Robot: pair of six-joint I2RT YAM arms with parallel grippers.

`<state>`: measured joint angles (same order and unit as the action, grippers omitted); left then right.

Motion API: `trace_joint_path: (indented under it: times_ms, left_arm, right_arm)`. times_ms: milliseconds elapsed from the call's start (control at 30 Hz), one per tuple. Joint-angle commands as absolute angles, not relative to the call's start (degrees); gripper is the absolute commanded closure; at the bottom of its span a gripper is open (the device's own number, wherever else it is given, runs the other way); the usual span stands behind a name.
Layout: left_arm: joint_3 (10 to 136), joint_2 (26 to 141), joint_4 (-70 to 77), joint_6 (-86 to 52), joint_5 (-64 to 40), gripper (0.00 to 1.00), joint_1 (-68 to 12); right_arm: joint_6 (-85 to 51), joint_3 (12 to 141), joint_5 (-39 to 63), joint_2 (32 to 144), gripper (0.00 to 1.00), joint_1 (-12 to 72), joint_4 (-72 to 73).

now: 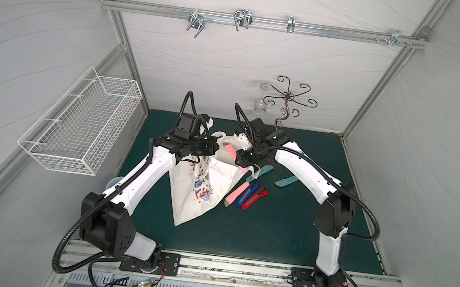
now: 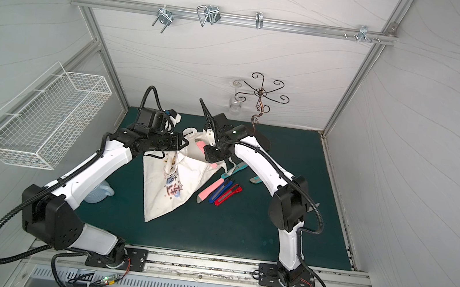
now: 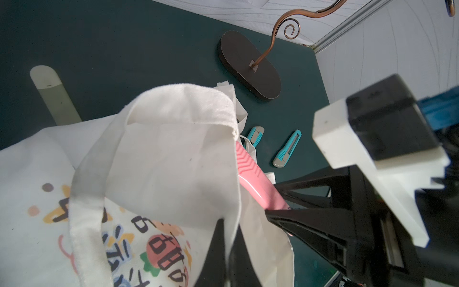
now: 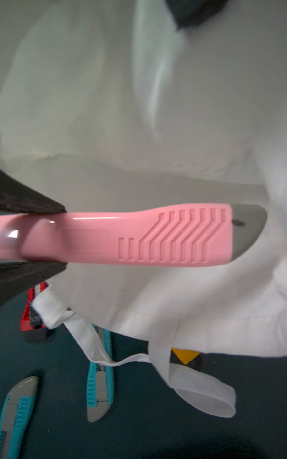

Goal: Place the art knife into the pouch
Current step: Place the utility knife in the pouch.

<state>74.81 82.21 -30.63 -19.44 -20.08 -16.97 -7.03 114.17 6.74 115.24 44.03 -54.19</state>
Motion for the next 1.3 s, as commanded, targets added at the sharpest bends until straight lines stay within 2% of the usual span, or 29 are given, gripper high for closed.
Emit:
trace_joint_path:
  times_ms: [0, 400, 567, 633, 700, 833, 867, 1067, 1267]
  left_arm:
    - [77.19, 80.35, -29.44, -17.84, -19.86, 1.00, -17.40]
    - [77.26, 80.82, -29.42, -17.67, -20.13, 1.00, -17.40]
    - [76.81, 80.34, -29.46, -17.66, -19.95, 1.00, -17.40]
    - [76.87, 80.42, -29.38, -17.67, -19.95, 1.00, -17.41]
    - [77.06, 80.58, -29.36, -17.66, -19.87, 1.00, -17.40]
    - [77.38, 80.85, -29.25, -17.89, -19.51, 1.00, -17.14]
    - [77.34, 80.86, -29.08, -18.06, -19.43, 1.00, -17.06]
    - [77.26, 81.03, -29.09, -18.37, -19.01, 1.00, -16.35]
    - [77.80, 81.88, -28.83, -18.87, -19.24, 1.00, -16.14]
  right_arm:
    - [-5.25, 118.45, 10.95, 118.62, 0.80, 43.47, -55.46]
    - [-16.23, 119.39, 20.03, 121.48, 0.83, 42.15, -39.30]
    - [-14.60, 127.37, 20.84, 125.53, 0.81, 42.08, -43.46]
    - [-14.61, 127.60, 22.58, 126.12, 0.76, 42.41, -44.04]
    - [-13.91, 125.97, 21.56, 125.67, 0.67, 43.26, -44.01]
    - [-14.80, 113.71, 18.07, 117.39, 0.43, 42.05, -38.83]
    - [-15.40, 110.67, 17.63, 115.04, 0.40, 41.20, -37.73]
    - [-18.51, 94.29, 6.35, 98.19, 0.35, 36.77, -37.55]
    - [-28.18, 76.43, -6.95, 84.52, 0.30, 31.72, -36.35]
